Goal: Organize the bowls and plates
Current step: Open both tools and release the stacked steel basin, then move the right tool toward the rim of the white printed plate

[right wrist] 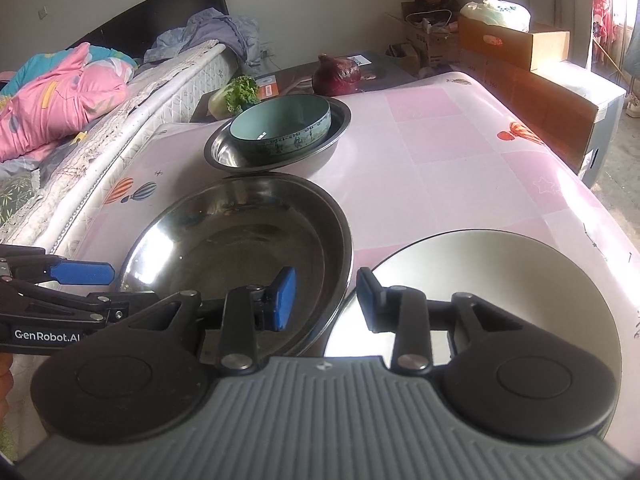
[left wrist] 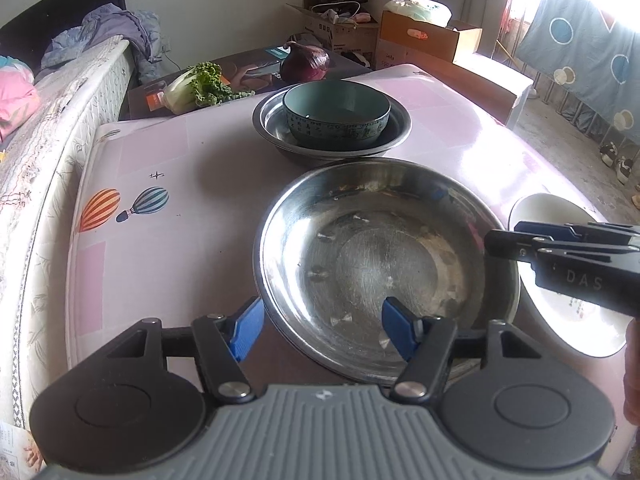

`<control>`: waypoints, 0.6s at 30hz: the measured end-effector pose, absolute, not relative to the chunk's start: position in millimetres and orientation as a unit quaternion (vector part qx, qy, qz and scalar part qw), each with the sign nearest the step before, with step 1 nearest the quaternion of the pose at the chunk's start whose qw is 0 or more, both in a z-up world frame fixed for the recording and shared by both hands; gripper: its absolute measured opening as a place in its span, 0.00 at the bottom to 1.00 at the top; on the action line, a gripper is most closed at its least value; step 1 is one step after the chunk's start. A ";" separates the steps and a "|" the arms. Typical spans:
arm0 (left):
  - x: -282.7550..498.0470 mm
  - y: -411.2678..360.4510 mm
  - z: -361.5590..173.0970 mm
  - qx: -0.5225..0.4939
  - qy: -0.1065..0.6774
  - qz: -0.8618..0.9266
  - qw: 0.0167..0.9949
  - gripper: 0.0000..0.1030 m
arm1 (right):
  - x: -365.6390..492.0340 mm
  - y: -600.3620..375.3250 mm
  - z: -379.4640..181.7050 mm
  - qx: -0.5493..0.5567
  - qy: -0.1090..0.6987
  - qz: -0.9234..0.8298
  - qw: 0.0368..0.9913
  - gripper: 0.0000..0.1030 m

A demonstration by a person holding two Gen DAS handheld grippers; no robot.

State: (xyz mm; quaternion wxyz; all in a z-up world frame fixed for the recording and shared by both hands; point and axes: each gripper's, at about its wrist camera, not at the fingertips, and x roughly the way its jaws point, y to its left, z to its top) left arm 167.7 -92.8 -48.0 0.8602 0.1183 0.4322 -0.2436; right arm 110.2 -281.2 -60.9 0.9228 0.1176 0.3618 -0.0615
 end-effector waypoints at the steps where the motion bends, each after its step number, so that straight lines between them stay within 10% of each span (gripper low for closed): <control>1: 166.7 -93.1 -46.4 0.122 0.428 -0.242 0.862 0.65 | 109.8 -281.5 -60.6 0.117 0.361 -0.064 0.923 0.35; 18: 134.8 -88.8 -24.2 0.138 0.397 -0.233 0.877 0.74 | 62.1 -298.0 -35.7 0.156 0.312 -0.075 0.934 0.46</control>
